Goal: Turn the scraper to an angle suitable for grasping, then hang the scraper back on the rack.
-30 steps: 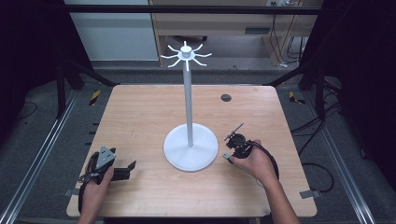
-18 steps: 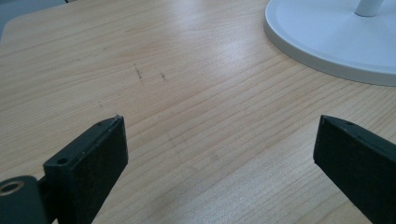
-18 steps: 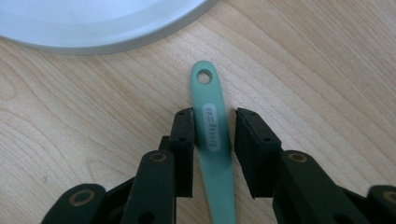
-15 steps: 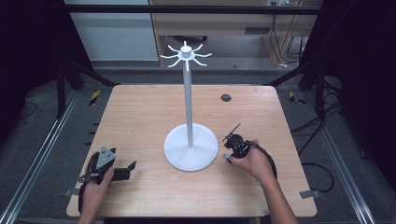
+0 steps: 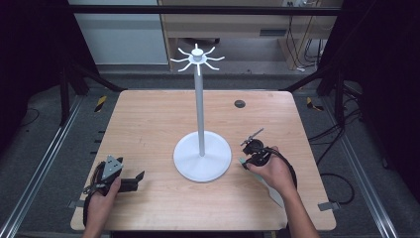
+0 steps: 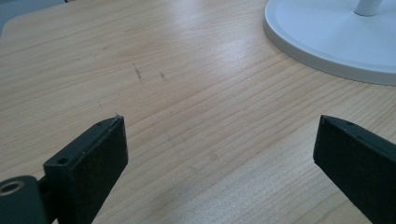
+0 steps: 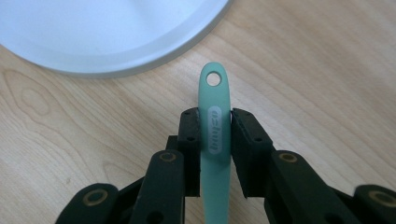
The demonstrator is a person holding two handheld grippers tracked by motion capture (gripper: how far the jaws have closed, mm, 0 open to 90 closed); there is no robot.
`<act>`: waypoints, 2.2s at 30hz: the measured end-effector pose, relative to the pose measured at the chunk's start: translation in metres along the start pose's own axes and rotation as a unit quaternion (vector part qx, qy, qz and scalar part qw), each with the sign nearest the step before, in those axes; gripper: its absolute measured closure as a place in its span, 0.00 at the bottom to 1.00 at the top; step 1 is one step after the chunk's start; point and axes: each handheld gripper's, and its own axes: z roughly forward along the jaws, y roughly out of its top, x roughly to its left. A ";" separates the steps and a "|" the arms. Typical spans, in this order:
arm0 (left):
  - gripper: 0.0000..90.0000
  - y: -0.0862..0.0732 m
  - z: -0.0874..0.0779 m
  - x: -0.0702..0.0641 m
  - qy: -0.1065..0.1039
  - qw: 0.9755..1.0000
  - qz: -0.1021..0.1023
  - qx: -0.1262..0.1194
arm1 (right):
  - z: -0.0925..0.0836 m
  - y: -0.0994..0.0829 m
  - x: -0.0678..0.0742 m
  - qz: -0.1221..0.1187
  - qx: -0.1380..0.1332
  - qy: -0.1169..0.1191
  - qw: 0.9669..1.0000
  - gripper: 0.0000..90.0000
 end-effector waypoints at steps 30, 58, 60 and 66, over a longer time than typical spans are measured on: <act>0.03 -0.002 -0.008 0.007 0.015 1.000 -0.014 -0.010 | -0.102 -0.006 -0.001 0.019 -0.202 -0.034 0.979 0.83; 0.03 -0.004 -0.011 0.009 0.018 0.999 -0.023 -0.014 | -0.142 0.011 0.010 0.010 -0.323 -0.062 0.944 0.83; 0.03 -0.004 -0.011 0.009 0.018 1.000 -0.020 -0.014 | -0.145 0.014 0.011 0.006 -0.325 -0.062 0.944 0.83; 0.03 -0.003 -0.011 0.008 0.016 1.000 -0.022 -0.015 | -0.156 0.020 0.020 0.001 -0.338 -0.052 0.940 0.83</act>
